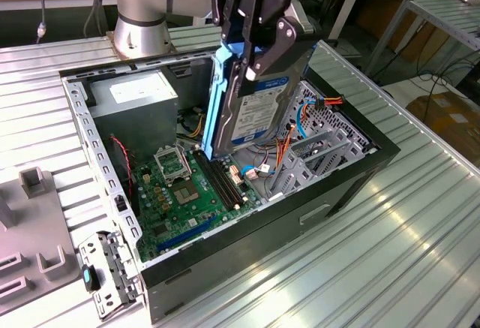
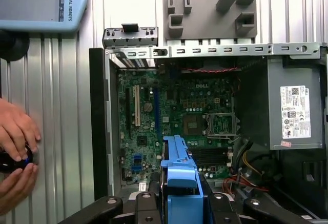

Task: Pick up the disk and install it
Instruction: 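Insert the disk into the insertion slot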

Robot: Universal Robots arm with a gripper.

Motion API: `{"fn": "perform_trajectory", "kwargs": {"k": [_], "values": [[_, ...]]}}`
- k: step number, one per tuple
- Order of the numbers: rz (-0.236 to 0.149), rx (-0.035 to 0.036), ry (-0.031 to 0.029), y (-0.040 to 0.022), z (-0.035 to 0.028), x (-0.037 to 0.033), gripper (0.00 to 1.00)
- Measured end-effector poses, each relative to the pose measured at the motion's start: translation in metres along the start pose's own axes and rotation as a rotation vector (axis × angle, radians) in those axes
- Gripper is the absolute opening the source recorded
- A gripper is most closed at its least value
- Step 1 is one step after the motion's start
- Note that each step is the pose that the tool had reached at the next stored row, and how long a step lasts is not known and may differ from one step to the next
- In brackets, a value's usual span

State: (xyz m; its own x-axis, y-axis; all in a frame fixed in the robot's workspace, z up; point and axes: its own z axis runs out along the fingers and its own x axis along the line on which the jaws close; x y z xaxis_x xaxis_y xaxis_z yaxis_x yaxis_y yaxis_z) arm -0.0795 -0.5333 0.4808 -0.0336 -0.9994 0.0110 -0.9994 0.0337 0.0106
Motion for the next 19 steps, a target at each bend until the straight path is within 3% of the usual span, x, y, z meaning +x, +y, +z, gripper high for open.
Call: {"fn": "perform_trajectory", "kwargs": {"k": [1,2,6,9,19], "values": [[0.000,0.0000,0.0000,-0.0041,0.0001,0.0001,0.37],[0.000,-0.0001,0.0000,-0.0128,0.0005,0.0001,0.37],[0.000,0.0001,0.0003,-0.0324,0.0020,0.0002,0.37],[0.000,-0.0002,0.0021,-0.0433,0.0031,0.0016,0.37],[0.000,0.0002,0.0059,-0.0528,0.0049,0.0095,0.37]]}}
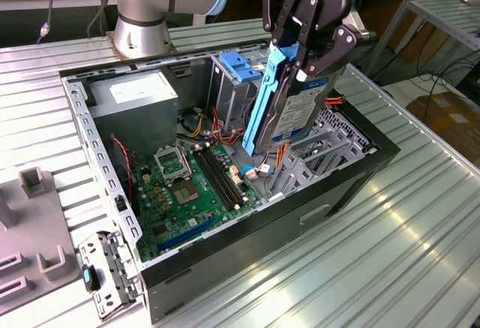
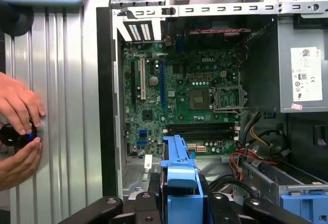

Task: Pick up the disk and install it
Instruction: 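Insert the disk into the insertion slot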

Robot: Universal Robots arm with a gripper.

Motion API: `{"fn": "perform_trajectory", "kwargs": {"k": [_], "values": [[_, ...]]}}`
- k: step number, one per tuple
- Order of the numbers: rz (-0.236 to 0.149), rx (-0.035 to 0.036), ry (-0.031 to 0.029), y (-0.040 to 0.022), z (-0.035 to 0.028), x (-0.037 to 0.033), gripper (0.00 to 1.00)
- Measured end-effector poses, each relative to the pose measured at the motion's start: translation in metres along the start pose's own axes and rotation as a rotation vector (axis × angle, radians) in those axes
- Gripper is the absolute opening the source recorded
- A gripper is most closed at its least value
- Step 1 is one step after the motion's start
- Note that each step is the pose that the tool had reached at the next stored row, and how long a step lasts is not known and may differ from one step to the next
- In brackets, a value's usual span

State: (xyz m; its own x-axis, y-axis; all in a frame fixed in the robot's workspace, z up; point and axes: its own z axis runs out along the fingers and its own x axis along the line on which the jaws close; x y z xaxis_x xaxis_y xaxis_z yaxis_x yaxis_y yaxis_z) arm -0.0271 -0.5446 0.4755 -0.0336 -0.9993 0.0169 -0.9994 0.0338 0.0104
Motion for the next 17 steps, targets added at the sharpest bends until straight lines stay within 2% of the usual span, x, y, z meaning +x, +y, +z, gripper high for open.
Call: {"fn": "perform_trajectory", "kwargs": {"k": [8,11,15,17], "values": [[0.000,0.0000,-0.0001,-0.0020,0.0003,0.0000,0.37],[0.000,0.0000,-0.0001,-0.0076,0.0007,-0.0002,0.37],[0.000,0.0000,0.0000,-0.0207,0.0012,-0.0006,0.37],[0.000,0.0000,0.0000,-0.0247,0.0013,-0.0008,0.37]]}}
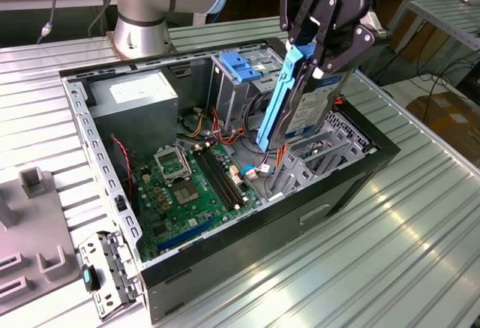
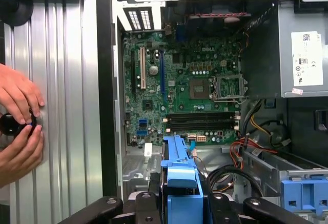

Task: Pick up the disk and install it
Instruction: 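Insert the disk into the insertion slot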

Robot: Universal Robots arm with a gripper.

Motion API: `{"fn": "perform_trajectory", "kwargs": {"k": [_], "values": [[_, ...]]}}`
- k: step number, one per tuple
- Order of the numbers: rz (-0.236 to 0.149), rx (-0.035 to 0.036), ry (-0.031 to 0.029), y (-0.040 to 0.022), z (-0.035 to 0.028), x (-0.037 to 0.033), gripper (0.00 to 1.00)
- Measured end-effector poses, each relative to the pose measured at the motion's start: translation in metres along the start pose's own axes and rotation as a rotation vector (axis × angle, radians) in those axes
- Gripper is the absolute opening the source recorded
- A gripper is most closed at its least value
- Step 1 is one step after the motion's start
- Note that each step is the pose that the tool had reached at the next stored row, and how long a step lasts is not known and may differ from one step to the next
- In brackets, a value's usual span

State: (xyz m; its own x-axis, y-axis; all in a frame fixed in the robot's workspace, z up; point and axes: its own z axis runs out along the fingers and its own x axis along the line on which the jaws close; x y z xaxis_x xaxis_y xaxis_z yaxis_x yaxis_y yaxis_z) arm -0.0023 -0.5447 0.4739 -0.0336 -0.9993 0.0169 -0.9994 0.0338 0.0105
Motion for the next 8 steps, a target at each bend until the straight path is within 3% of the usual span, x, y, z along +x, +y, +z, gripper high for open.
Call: {"fn": "perform_trajectory", "kwargs": {"k": [8], "values": [[0.000,0.0000,0.0000,-0.0145,0.0002,-0.0005,0.37]]}}
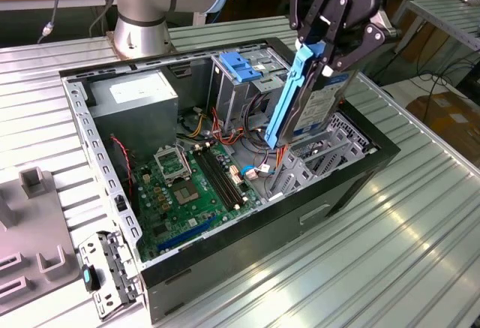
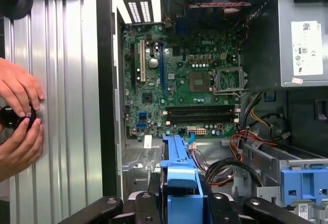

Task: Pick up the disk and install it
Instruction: 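Insert the disk into the insertion slot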

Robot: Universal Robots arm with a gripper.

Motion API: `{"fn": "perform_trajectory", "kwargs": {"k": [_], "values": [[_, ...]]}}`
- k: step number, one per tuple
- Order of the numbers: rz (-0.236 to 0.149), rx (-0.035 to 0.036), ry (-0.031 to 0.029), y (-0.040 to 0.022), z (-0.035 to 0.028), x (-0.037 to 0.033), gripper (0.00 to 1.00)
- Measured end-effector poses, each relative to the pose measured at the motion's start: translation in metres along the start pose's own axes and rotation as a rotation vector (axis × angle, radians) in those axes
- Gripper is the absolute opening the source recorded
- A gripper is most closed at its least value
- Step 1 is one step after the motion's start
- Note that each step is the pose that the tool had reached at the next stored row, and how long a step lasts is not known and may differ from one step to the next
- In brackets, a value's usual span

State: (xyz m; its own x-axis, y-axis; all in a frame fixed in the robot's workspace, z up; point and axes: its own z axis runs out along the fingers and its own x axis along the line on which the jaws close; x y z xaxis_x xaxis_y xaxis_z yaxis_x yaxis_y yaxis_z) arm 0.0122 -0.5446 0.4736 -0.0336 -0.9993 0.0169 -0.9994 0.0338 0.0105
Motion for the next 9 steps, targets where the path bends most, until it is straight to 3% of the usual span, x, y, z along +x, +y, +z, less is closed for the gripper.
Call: {"fn": "perform_trajectory", "kwargs": {"k": [9], "values": [[0.000,0.0000,0.0004,-0.0085,0.0001,-0.0003,0.37]]}}
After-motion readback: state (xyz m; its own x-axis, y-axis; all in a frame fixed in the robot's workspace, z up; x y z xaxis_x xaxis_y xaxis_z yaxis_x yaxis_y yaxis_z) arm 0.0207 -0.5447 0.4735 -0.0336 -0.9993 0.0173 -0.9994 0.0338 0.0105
